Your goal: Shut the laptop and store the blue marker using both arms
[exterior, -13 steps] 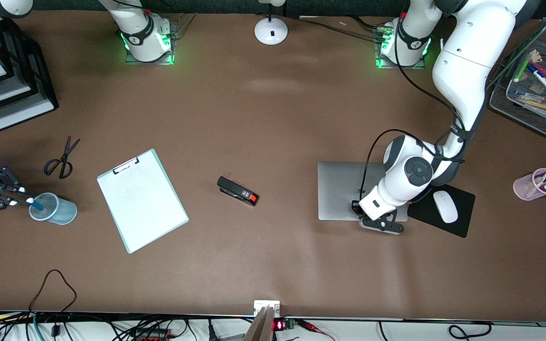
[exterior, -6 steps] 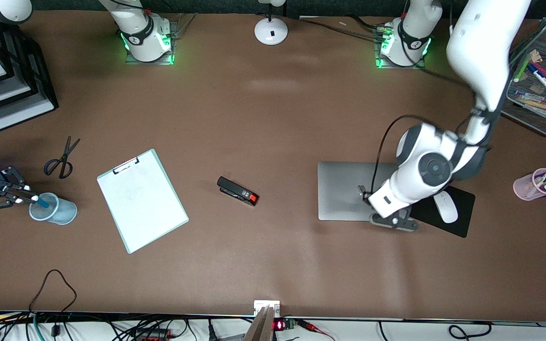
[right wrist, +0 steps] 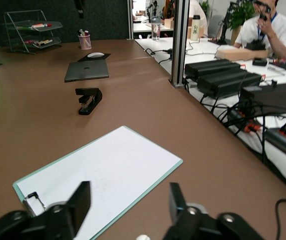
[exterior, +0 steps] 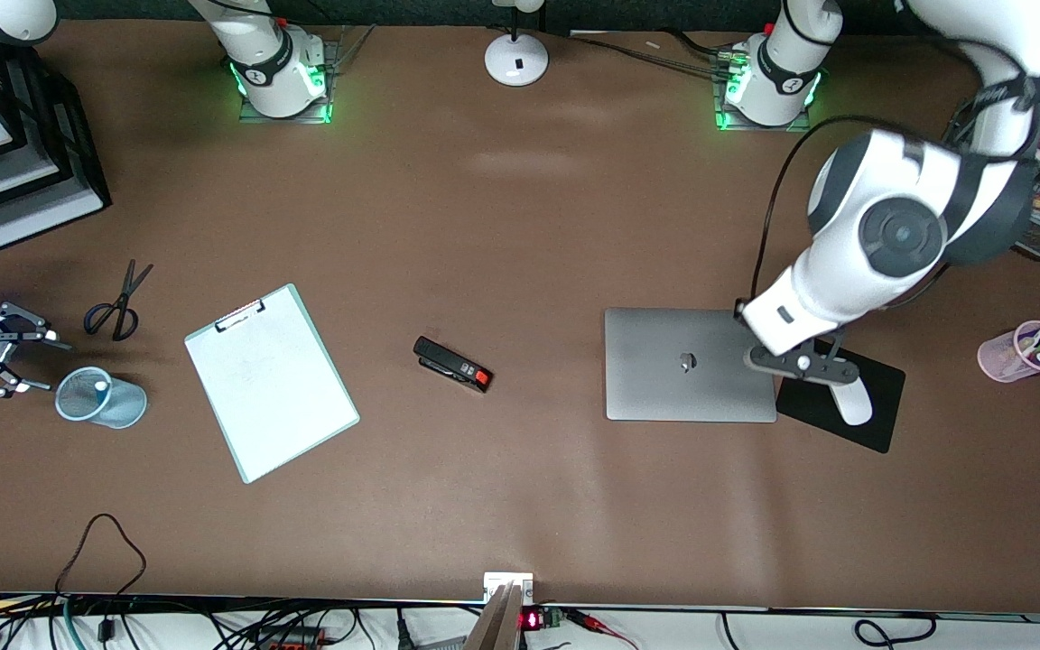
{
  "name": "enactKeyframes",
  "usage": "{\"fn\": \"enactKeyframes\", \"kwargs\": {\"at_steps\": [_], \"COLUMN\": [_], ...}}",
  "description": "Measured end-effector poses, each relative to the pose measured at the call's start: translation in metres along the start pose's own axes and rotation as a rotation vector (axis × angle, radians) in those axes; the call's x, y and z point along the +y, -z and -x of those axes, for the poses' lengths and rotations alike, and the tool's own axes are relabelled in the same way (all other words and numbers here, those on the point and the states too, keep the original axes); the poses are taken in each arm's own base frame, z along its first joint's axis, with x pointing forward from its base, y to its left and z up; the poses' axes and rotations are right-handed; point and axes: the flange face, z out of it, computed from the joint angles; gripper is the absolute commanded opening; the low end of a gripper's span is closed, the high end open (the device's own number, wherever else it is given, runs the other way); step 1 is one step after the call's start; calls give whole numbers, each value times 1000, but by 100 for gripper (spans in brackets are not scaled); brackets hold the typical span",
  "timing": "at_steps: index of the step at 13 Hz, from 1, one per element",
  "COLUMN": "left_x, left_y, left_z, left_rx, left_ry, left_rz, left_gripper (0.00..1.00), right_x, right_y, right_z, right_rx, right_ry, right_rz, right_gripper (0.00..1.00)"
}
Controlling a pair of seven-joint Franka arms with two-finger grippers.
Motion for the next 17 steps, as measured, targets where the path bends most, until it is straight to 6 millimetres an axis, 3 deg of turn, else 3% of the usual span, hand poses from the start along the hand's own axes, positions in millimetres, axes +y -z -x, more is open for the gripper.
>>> {"fn": "enactKeyframes", "kwargs": {"at_steps": [3, 5, 8, 13, 17], "left_x": [-16, -28, -48, -59, -105], "left_y": [37, 54, 78, 120, 137], "left_z": [15, 23, 40, 75, 99], "left_rx": [27, 42, 40, 22, 52], "left_ry": [-30, -61, -62, -43, -15], "left_rz": [-14, -22, -34, -37, 23], "left_gripper": [100, 100, 100, 100, 100], "right_x": [-1, 1, 2, 3, -5], "right_y": [-1, -3, -8, -32, -36], "right_z": [-6, -22, -61, -124, -177], "right_rx": [-58, -103, -195, -397, -549], "right_ry": [-119, -198, -332, -494, -653], "right_rz": [-35, -51, -68, -54, 16], "right_gripper": [100, 100, 100, 100, 100]}}
